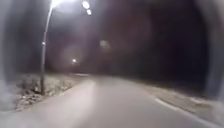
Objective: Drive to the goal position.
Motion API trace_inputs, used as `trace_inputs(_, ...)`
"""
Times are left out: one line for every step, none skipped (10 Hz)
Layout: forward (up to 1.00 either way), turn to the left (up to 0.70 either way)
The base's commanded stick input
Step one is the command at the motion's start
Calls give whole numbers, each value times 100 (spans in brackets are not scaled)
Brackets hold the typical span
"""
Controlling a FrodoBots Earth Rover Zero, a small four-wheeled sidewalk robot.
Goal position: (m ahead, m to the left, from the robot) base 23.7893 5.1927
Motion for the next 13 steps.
trace_inputs(100,15)
trace_inputs(100,11)
trace_inputs(100,8)
trace_inputs(100,5)
trace_inputs(100,5)
trace_inputs(100,5)
trace_inputs(100,9)
trace_inputs(100,12)
trace_inputs(100,13)
trace_inputs(100,15)
trace_inputs(100,13)
trace_inputs(100,4)
trace_inputs(100,4)
